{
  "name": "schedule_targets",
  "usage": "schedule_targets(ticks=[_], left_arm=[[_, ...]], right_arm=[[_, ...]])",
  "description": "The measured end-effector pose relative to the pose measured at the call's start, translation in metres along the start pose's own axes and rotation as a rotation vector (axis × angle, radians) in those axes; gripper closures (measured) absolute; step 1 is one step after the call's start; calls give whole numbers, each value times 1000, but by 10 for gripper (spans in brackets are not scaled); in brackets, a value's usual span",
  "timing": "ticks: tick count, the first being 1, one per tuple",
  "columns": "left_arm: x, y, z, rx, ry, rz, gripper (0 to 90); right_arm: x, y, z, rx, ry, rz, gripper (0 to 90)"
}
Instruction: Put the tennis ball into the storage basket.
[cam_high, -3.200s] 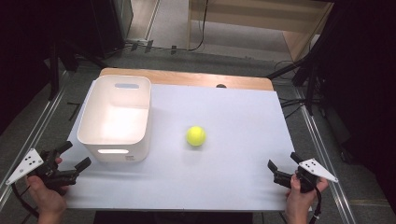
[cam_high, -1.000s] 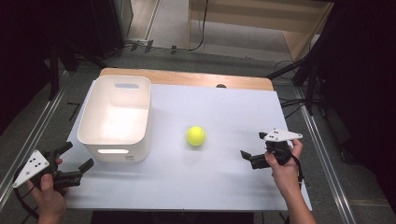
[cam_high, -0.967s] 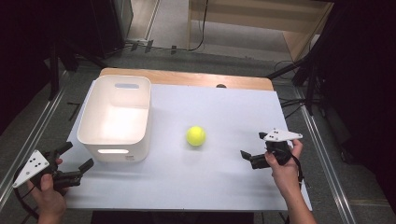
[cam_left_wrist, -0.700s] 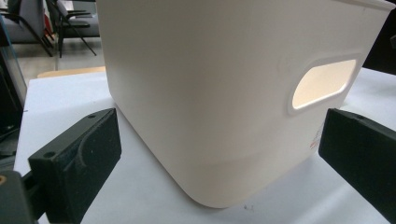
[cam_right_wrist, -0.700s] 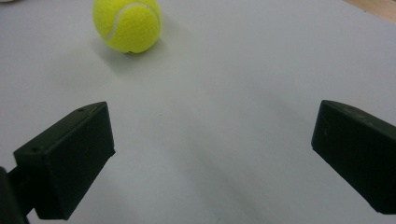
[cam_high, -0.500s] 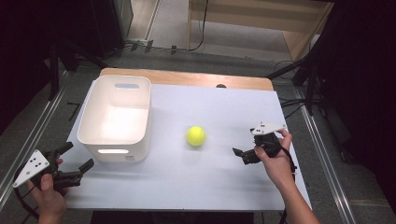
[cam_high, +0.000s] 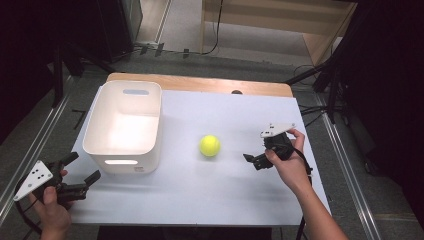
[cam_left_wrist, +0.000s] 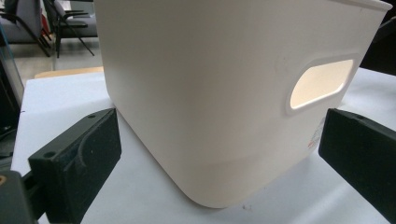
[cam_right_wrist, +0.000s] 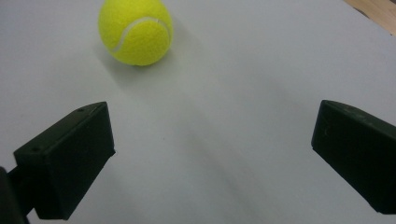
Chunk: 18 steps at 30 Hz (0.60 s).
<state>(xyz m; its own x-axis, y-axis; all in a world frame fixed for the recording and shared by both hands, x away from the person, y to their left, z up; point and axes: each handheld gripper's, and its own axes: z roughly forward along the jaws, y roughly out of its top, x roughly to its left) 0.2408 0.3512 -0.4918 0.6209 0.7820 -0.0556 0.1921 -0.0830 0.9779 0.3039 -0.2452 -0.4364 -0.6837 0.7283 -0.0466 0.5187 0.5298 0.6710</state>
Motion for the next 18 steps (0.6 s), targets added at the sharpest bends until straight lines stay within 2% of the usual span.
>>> schedule_targets(ticks=[10,18], left_arm=[[0,0,0,-2,-3,1,0],[0,0,0,0,-4,3,0]], right_arm=[[3,13,6,32,28,-41,0],[7,24,10,41,41,-55,0]])
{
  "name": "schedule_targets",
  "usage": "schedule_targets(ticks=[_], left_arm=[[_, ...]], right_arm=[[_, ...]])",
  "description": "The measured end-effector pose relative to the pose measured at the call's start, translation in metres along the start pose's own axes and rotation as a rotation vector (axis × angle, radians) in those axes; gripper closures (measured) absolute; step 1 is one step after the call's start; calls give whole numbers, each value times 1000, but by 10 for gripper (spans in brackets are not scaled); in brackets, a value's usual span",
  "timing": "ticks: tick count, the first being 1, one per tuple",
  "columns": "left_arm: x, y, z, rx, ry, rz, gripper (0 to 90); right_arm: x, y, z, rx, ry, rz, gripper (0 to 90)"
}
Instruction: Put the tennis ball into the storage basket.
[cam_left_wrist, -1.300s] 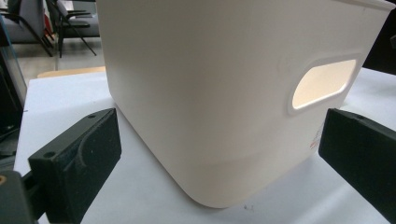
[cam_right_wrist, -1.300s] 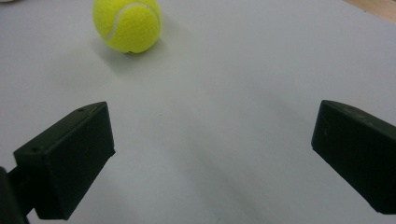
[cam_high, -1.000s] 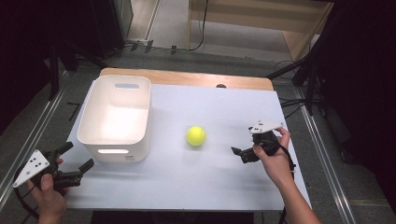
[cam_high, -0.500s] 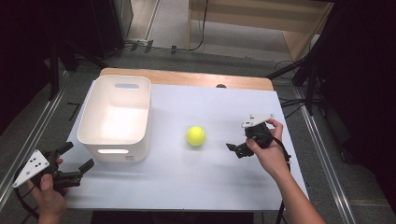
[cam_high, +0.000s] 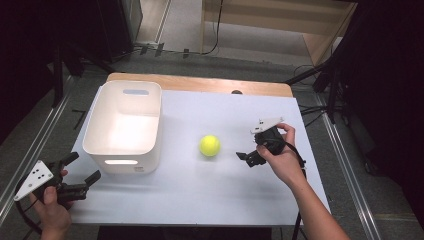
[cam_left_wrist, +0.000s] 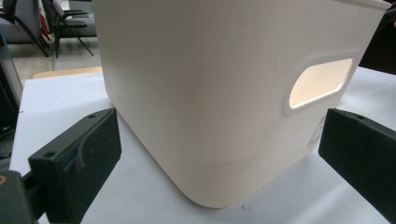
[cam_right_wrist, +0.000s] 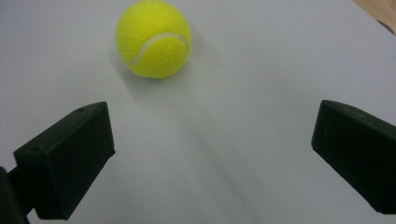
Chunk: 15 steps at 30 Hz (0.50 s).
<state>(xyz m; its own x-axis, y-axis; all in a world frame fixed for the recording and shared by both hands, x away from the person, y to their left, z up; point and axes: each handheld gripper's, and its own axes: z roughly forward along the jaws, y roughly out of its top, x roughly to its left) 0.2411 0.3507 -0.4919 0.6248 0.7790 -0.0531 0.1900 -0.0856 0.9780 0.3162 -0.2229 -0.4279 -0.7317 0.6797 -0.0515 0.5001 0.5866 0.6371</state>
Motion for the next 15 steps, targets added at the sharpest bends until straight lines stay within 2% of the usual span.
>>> schedule_targets(ticks=[8,15], left_arm=[[0,0,0,1,-1,1,0],[0,0,0,0,-3,2,0]], right_arm=[[3,11,4,22,8,-32,0],[5,17,7,24,14,-36,0]])
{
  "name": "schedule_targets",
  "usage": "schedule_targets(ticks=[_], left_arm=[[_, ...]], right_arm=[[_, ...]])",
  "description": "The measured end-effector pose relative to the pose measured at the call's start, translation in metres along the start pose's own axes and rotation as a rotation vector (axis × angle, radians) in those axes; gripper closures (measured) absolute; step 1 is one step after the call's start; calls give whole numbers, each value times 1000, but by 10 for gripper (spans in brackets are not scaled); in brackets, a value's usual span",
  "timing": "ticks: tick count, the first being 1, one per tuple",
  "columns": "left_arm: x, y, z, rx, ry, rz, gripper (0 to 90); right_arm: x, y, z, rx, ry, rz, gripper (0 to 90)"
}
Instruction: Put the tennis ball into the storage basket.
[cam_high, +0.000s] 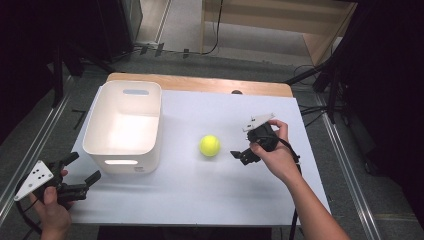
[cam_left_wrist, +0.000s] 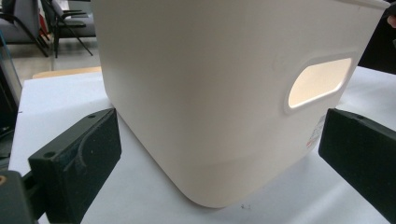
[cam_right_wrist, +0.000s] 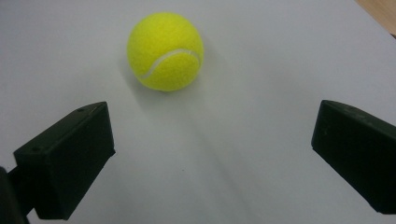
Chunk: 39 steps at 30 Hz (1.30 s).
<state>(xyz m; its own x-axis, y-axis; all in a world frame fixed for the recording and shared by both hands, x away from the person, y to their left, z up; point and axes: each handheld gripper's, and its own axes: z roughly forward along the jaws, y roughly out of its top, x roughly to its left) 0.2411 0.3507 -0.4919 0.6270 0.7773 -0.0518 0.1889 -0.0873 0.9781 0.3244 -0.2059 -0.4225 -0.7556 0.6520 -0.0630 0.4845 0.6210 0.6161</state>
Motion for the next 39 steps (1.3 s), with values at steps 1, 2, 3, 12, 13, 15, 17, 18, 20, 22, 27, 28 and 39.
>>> schedule_targets(ticks=[1,2,3,12,13,15,17,18,20,22,27,28,39], left_arm=[[0,0,0,0,0,0,0],[0,0,0,0,0,0,0],[0,0,0,0,0,0,0],[0,0,0,0,-1,0,0],[0,0,0,0,-1,0,0],[0,0,0,0,0,-2,0],[0,0,0,0,0,-3,0],[0,0,0,-2,-2,-3,0],[0,0,0,-3,-2,-2,0],[0,0,0,-1,-1,-1,0],[0,0,0,-1,-2,0,0],[0,0,0,-1,-2,0,0],[0,0,0,-4,-4,-2,0]], right_arm=[[0,1,2,7,7,-8,0],[0,2,3,10,8,-12,0],[1,2,4,13,7,-12,0],[2,7,9,17,20,-16,0],[2,8,10,17,21,-21,0],[3,9,12,20,28,-20,0],[3,10,14,26,28,-29,0],[3,11,15,26,32,-29,0],[4,11,16,28,33,-28,0],[5,12,19,34,33,-31,0],[5,15,22,41,36,-41,0],[6,15,22,38,39,-36,0],[11,23,31,56,55,-59,0]])
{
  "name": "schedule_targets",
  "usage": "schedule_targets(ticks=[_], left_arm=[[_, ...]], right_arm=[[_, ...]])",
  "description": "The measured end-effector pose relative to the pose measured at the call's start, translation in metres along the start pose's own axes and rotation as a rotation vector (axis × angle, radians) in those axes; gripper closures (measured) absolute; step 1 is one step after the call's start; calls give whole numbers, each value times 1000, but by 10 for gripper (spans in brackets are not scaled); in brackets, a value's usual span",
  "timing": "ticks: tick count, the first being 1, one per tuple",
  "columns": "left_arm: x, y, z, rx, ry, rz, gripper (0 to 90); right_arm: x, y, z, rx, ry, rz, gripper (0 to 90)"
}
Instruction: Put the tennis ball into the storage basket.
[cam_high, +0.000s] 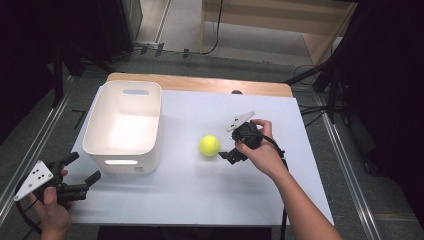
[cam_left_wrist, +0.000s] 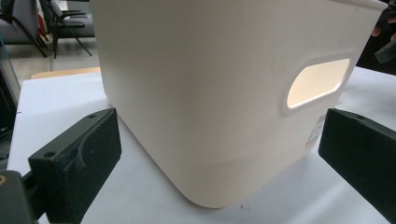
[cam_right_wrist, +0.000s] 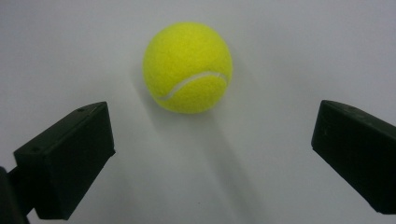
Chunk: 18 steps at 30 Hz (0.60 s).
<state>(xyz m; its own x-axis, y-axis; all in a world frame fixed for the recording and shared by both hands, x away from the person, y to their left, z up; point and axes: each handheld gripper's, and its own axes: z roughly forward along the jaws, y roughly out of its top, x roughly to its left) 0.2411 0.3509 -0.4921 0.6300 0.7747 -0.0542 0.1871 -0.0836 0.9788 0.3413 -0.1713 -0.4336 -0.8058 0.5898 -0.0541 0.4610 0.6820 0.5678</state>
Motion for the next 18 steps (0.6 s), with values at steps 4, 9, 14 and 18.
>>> schedule_targets(ticks=[4,9,14,18], left_arm=[[0,0,0,0,-1,0,0],[0,0,0,0,0,0,0],[0,0,0,3,2,1,0],[0,0,0,4,1,0,0]], right_arm=[[1,4,3,10,3,-6,0],[2,6,7,15,8,-14,0],[4,10,12,25,21,-26,0],[5,12,16,38,28,-33,0]])
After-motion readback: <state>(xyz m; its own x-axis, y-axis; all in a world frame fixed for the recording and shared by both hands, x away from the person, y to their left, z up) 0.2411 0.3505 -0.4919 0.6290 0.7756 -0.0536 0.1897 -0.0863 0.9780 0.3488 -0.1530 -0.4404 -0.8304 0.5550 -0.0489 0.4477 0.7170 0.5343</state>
